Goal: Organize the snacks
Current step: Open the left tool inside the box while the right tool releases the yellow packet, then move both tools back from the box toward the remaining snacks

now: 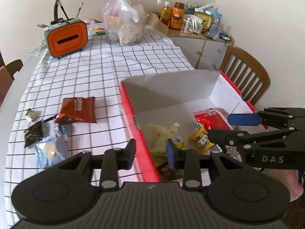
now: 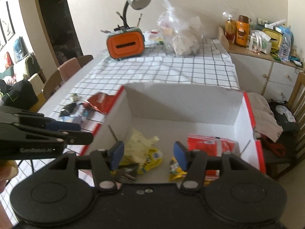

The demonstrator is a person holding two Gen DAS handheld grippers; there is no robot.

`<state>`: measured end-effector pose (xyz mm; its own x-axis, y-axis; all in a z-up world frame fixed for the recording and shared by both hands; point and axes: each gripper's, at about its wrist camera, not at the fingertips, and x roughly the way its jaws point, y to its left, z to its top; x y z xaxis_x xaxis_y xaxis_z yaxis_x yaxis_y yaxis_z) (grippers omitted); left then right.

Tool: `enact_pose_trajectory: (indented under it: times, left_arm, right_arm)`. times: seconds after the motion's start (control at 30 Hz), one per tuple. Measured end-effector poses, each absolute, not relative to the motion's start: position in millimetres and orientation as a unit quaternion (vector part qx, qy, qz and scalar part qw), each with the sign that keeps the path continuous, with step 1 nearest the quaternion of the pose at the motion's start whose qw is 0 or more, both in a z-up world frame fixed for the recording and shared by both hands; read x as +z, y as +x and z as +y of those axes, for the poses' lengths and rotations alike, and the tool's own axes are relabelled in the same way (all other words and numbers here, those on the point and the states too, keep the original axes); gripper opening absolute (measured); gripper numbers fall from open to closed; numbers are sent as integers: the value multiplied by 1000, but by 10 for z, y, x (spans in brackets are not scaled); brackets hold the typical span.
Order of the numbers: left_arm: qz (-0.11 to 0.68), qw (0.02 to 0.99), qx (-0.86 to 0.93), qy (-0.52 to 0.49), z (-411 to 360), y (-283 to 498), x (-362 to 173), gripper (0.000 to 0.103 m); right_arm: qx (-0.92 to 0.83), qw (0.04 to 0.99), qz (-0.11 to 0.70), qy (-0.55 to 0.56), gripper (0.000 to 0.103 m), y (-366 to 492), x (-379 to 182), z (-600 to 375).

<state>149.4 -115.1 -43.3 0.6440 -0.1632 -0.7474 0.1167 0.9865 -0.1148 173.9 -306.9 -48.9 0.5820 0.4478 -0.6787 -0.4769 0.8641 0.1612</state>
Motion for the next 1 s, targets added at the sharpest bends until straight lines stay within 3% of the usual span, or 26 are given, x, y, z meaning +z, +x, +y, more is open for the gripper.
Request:
enact_pose_trajectory:
  times: [0.1, 0.27, 0.3, 0.33, 0.4, 0.67, 1.0]
  left_arm:
    - [400, 913, -74, -33, -969, 1420, -393, 66]
    - [389, 918, -72, -27, -655, 1357, -355, 73]
    - [385, 920, -71, -23, -596, 1339, -350, 77]
    - [381, 922, -70, -20, -522, 1319, -345, 79]
    - [375, 924, -71, -16, -391, 1285, -335, 83]
    - [365, 929, -66, -4, 248, 1260, -393, 91]
    - [371, 928, -37, -25, 1188, 1593, -520, 91]
  right_arm:
    - [267, 888, 375, -15, 58, 1675, -444, -2938]
    - [271, 887, 373, -11, 61, 1593, -395, -2669]
    - [271, 887, 373, -10, 66, 1581, -391, -2614]
    - [270, 888, 372, -10, 84, 1578, -382, -2560]
    - [271, 892, 361, -9, 103, 1535, -351, -2438]
    - [269, 894, 357, -23, 102, 1527, -295, -1892]
    - [235, 908, 345, -38, 103, 1690, -288, -1211]
